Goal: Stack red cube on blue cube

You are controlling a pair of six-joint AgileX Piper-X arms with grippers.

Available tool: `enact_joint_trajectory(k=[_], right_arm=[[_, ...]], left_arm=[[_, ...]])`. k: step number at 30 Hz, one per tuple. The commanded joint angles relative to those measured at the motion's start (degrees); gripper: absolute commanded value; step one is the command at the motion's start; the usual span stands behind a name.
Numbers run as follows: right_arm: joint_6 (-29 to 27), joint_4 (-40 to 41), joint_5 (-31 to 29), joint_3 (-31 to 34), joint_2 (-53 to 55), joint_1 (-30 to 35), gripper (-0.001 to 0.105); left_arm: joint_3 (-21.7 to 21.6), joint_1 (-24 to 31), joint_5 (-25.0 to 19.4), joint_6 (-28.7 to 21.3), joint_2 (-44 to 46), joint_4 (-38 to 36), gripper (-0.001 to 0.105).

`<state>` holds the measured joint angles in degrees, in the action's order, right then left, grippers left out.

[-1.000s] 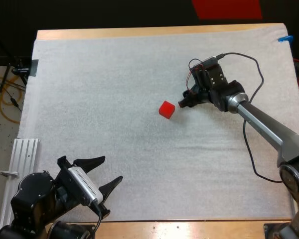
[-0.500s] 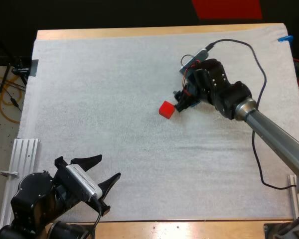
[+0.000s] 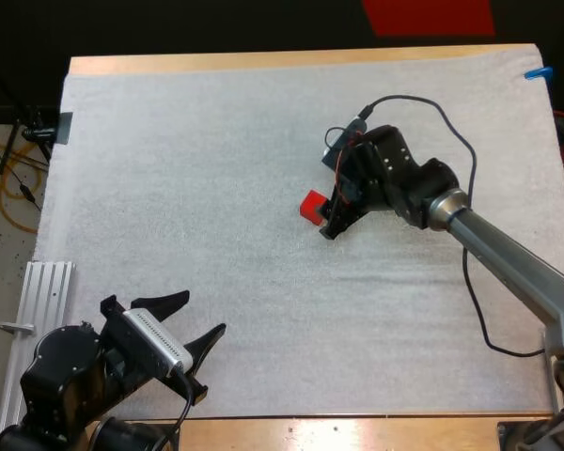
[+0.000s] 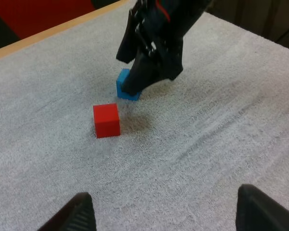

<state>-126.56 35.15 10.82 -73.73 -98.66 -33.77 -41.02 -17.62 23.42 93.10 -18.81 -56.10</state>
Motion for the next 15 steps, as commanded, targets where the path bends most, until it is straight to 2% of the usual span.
enact_joint_trajectory(k=[1,8,15], right_arm=[[-0.81,-0.50,1.12,-0.27,-0.36,-0.34,0.065],[-0.92,-2.58,0.56,-1.54,-3.67,-0.58,0.065],[-1.23,-2.78,-1.12,-6.82,-9.35,-0.58,0.065]], left_arm=[[-0.16,-0.20,-0.92,0.92,0.04,0.25,0.060],[-0.16,-0.20,-0.92,0.92,0.04,0.25,0.060],[-0.16,-0.20,-0.82,0.92,0.04,0.25,0.060]])
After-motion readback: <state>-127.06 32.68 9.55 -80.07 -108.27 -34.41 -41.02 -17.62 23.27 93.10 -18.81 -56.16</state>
